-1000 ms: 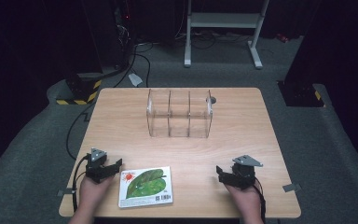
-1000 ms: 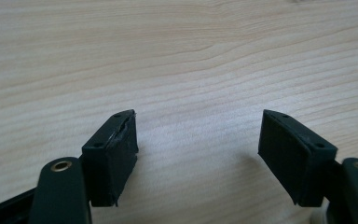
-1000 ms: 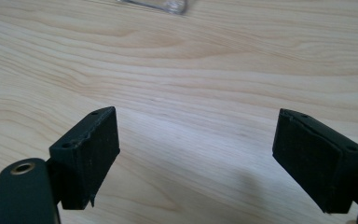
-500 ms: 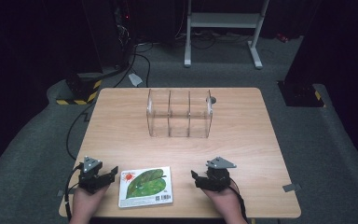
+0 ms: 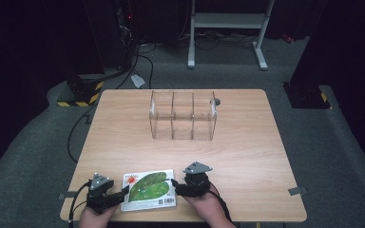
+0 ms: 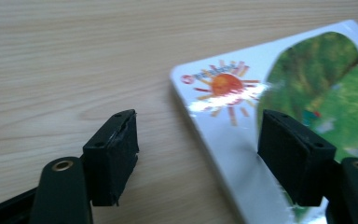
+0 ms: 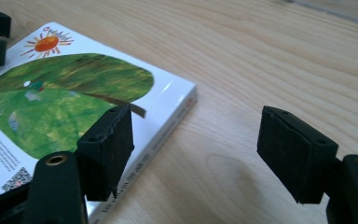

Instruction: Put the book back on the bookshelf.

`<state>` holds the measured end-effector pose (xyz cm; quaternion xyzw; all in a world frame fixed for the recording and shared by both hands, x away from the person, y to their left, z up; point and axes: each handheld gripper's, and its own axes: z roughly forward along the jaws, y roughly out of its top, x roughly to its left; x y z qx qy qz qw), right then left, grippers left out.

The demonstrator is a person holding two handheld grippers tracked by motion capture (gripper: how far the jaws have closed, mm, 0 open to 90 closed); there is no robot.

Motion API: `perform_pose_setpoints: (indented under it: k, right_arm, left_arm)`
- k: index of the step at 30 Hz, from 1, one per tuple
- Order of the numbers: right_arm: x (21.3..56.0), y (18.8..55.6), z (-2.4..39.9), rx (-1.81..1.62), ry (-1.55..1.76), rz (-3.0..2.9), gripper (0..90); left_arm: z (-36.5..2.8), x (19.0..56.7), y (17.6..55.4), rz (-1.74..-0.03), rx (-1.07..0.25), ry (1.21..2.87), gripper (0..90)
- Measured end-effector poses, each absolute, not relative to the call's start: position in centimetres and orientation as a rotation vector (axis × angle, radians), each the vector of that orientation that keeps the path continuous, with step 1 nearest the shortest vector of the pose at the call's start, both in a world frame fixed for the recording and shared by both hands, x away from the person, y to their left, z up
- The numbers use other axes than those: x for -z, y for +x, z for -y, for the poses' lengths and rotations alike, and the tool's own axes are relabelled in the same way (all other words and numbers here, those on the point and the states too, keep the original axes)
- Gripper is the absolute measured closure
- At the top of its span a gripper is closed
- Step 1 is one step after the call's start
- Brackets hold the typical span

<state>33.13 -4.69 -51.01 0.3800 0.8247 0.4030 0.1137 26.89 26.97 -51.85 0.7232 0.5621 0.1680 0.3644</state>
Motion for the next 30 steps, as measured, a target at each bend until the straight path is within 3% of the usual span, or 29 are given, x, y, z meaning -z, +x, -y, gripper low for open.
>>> perform_pose_setpoints:
  k: [11, 13, 30]
  right_arm:
    - [51.7, 32.7, 3.6, -1.165, 1.086, -2.486, 30.0]
    - [51.7, 32.6, 3.5, -1.175, 1.085, -2.495, 30.1]
    - [51.9, 32.2, 4.8, -1.191, 1.197, -2.489, 33.1]
  left_arm:
    - [-25.9, 52.2, 26.7, -1.411, -0.408, 1.861, 28.0]
    - [-25.6, 52.3, 26.7, -1.391, -0.401, 1.859, 32.0]
    - [-23.8, 52.1, 28.2, -1.327, -0.374, 1.902, 38.0]
